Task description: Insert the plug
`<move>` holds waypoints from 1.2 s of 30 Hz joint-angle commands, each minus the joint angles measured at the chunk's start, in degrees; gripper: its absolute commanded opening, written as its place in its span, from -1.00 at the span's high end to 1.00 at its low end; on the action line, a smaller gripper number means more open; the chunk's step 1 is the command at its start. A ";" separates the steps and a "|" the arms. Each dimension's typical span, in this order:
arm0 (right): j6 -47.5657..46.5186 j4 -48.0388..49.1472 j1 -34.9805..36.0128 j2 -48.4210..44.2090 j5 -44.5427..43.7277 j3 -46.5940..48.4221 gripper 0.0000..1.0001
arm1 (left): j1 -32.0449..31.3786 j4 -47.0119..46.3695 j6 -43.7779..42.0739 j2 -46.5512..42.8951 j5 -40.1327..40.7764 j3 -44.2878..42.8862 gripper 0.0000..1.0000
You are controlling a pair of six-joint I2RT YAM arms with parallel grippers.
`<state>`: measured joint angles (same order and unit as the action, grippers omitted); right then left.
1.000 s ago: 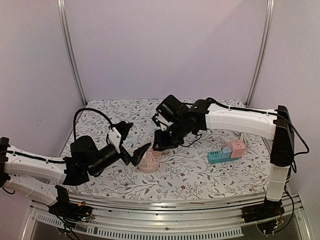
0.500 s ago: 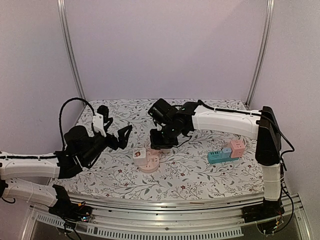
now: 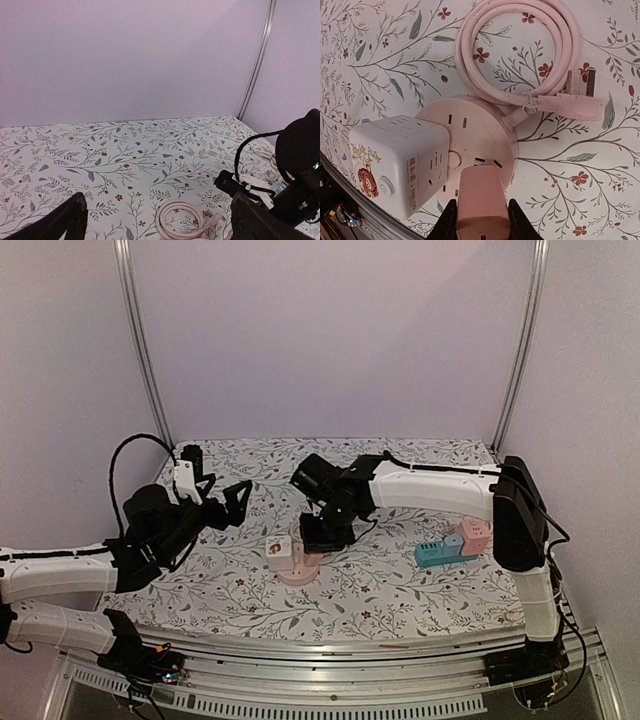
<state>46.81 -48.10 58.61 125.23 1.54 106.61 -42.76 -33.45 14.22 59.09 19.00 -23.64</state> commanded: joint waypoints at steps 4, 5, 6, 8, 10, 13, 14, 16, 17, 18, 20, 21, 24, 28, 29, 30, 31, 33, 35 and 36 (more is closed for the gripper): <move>0.79 -0.77 0.28 2.55 1.10 2.57 1.00 | 1.84 1.11 1.75 -0.72 -1.36 0.34 -0.99; 0.75 -0.75 0.28 2.56 0.83 2.68 1.00 | 1.95 1.11 1.77 -0.77 -1.49 0.35 -0.99; 0.74 -0.76 0.29 2.63 0.56 2.77 1.00 | 2.02 1.15 1.89 -0.81 -1.51 0.35 -0.99; 0.74 -0.72 0.28 2.74 0.31 2.93 1.00 | 2.13 1.19 2.02 -1.01 -1.61 0.43 -0.99; 0.74 -0.81 0.28 2.99 -0.06 2.98 1.00 | 2.29 1.16 1.96 -1.16 -1.64 0.52 -0.98; 0.82 -1.21 0.29 3.11 -1.18 2.98 1.00 | 2.42 1.21 2.15 -1.34 -1.61 0.61 -0.98; 0.91 -1.41 0.30 3.14 -2.17 2.95 1.00 | 2.50 1.24 2.21 -1.35 -1.66 0.69 -0.98; 0.98 -1.84 0.28 3.18 -3.70 2.98 1.00 | 2.59 1.28 2.32 -1.34 -1.68 0.70 -0.98; 1.00 -2.34 0.28 3.13 -4.16 2.96 1.00 | 2.60 1.24 2.33 -1.30 -1.70 0.70 -0.99; 0.96 -2.74 0.35 3.10 -4.75 2.99 1.00 | 2.60 1.28 2.36 -1.34 -1.72 0.70 -0.99; 1.15 -3.12 0.28 2.94 -5.58 2.73 1.00 | 2.68 1.33 2.52 -1.35 -1.65 0.70 -0.99; 1.30 -3.14 0.28 2.96 -5.21 2.73 1.00 | 2.76 1.37 2.56 -1.28 -1.68 0.70 -0.99; 1.61 -3.11 0.28 3.67 -3.49 2.81 1.00 | 2.93 1.37 2.77 -1.14 -1.57 0.70 -0.99; 1.12 -5.08 0.30 3.60 -5.84 2.36 1.00 | 3.04 1.46 2.78 -0.97 -1.57 0.61 -0.98; 0.95 -5.79 0.28 3.33 -6.91 2.19 1.00 | 3.11 1.39 2.78 -0.99 -1.57 0.61 -0.99; 0.65 -6.43 0.34 3.08 -7.51 1.91 1.00 | 3.12 1.45 2.83 -0.99 -1.54 0.61 -0.99; -0.03 -7.20 0.29 2.69 -7.94 1.74 1.00 | 3.12 1.46 2.79 -0.92 -1.59 0.61 -0.98; -0.90 -9.06 0.12 2.57 -8.64 1.63 1.00 | 3.21 1.45 2.83 -0.88 -1.56 0.61 -0.98; -1.76 -10.75 -0.06 2.52 -9.12 1.51 1.00 | 3.28 1.53 2.92 -0.91 -1.64 0.61 -0.99; -2.06 -11.73 -0.22 2.55 -9.30 1.44 1.00 | 3.30 1.55 2.91 -0.91 -1.71 0.61 -0.99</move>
<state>46.83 -50.63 58.87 126.93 -3.49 108.75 -40.49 -33.08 16.62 58.46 17.39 -23.62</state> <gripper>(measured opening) 0.263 0.993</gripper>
